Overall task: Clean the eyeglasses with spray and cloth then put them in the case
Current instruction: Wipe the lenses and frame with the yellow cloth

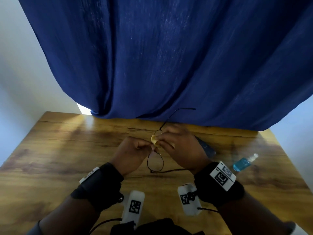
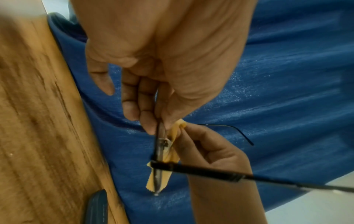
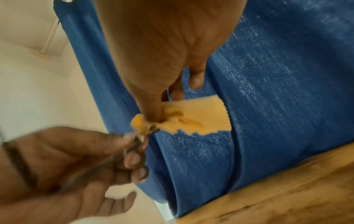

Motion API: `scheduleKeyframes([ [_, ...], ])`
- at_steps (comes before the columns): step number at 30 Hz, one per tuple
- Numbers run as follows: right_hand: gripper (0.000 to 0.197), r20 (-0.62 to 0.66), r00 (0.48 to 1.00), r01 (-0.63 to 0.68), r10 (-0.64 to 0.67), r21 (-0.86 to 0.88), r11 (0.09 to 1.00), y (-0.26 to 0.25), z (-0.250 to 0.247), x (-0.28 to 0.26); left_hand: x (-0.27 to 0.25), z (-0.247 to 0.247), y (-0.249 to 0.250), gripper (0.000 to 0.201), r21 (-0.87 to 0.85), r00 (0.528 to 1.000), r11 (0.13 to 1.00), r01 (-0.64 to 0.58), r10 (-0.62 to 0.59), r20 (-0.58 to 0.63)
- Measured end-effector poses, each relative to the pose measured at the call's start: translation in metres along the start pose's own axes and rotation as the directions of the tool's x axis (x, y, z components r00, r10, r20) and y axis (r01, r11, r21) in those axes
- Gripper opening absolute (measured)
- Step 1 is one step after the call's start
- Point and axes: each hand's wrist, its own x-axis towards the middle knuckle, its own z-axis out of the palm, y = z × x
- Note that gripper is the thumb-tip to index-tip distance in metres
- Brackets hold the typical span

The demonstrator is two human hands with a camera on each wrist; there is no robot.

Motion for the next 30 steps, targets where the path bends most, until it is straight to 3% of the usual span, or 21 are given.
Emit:
scheduleKeyframes([
  [3, 0.032, 0.113, 0.993, 0.025, -0.026, 0.006, 1.0, 0.002, -0.003, 0.002, -0.006, -0.016, -0.014, 0.019, -0.014, 1.0, 1.0, 0.017, -0.017, -0.013],
  [8, 0.025, -0.122, 0.992, -0.039, 0.029, -0.083, 0.996, -0.018, 0.017, 0.014, -0.015, -0.027, -0.024, 0.016, -0.06, 1.0, 0.998, -0.028, 0.028, -0.003],
  [11, 0.021, -0.011, 0.993, 0.117, -0.117, 0.015, 0.993, -0.041, 0.033, 0.012, -0.018, -0.037, -0.033, 0.017, -0.105, 0.999, 0.994, -0.038, 0.035, -0.03],
  [13, 0.022, 0.032, 0.989, 0.142, -0.143, 0.02, 0.99, -0.044, 0.03, 0.01, -0.021, -0.045, -0.04, 0.018, -0.108, 1.0, 0.994, -0.024, 0.022, -0.019],
  [18, 0.017, -0.084, 0.996, -0.014, 0.009, -0.063, 0.998, -0.045, 0.031, 0.015, -0.02, -0.062, -0.049, 0.019, -0.088, 0.998, 0.995, -0.044, 0.048, 0.049],
  [23, 0.02, -0.04, 0.997, 0.055, -0.059, -0.1, 0.994, -0.066, 0.044, 0.019, -0.011, -0.075, -0.052, 0.026, -0.1, 0.997, 0.995, -0.016, 0.024, 0.073],
  [28, 0.023, -0.078, 0.997, -0.025, 0.007, -0.232, 0.972, -0.052, 0.038, 0.009, -0.009, -0.076, -0.054, 0.025, -0.178, 0.987, 0.984, -0.015, 0.043, 0.157],
  [30, 0.024, -0.062, 0.998, 0.004, -0.019, -0.238, 0.971, -0.059, 0.044, 0.011, -0.007, -0.074, -0.052, 0.024, -0.163, 0.986, 0.986, -0.021, 0.048, 0.158],
])
